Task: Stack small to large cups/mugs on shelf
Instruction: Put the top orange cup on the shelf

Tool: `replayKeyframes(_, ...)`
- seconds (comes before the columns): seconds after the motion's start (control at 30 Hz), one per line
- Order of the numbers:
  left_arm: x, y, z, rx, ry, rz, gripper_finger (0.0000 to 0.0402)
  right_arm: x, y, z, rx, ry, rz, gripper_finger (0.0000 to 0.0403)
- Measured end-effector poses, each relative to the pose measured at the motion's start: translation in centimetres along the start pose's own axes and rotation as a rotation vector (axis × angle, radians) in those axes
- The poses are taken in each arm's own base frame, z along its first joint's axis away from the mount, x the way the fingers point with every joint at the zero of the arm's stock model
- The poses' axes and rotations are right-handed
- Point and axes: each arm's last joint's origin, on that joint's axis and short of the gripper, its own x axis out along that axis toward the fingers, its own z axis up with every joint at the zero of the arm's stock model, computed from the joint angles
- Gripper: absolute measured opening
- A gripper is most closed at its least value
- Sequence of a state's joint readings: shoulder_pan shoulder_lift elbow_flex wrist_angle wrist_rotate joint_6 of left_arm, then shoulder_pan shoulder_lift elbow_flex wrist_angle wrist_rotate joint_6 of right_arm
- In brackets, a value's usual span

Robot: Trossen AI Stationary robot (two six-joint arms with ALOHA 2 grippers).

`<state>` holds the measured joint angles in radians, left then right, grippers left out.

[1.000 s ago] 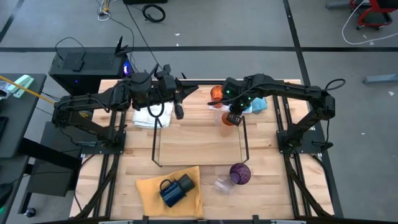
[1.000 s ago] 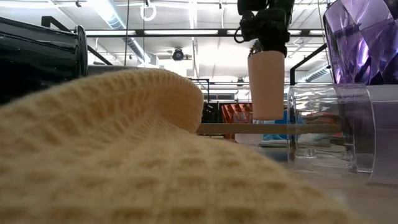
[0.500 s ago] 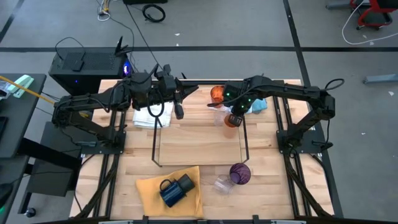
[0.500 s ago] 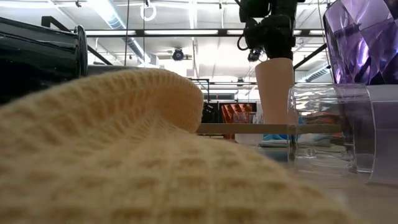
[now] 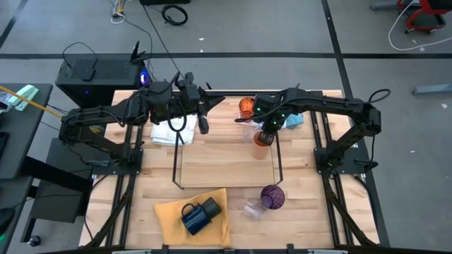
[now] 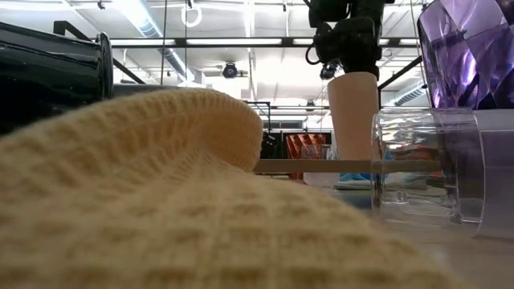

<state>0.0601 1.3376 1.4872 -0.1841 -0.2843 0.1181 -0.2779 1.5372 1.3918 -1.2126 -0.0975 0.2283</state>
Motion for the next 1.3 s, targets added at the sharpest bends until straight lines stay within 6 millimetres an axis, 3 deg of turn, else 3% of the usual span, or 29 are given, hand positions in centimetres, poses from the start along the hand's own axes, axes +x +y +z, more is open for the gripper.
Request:
replayKeyframes(0.37, 0.0, 0.0, 0.0, 0.0, 0.0, 0.001, 0.0042, 0.0, 0.0, 0.0, -0.002, 0.004, -0.001, 0.0057)
replayKeyframes(1.3, 0.0, 0.0, 0.0, -0.001, 0.0, 0.0, 0.0037, -1.3, 0.3, 0.5, -0.008, -0.04, 0.044, 0.0075)
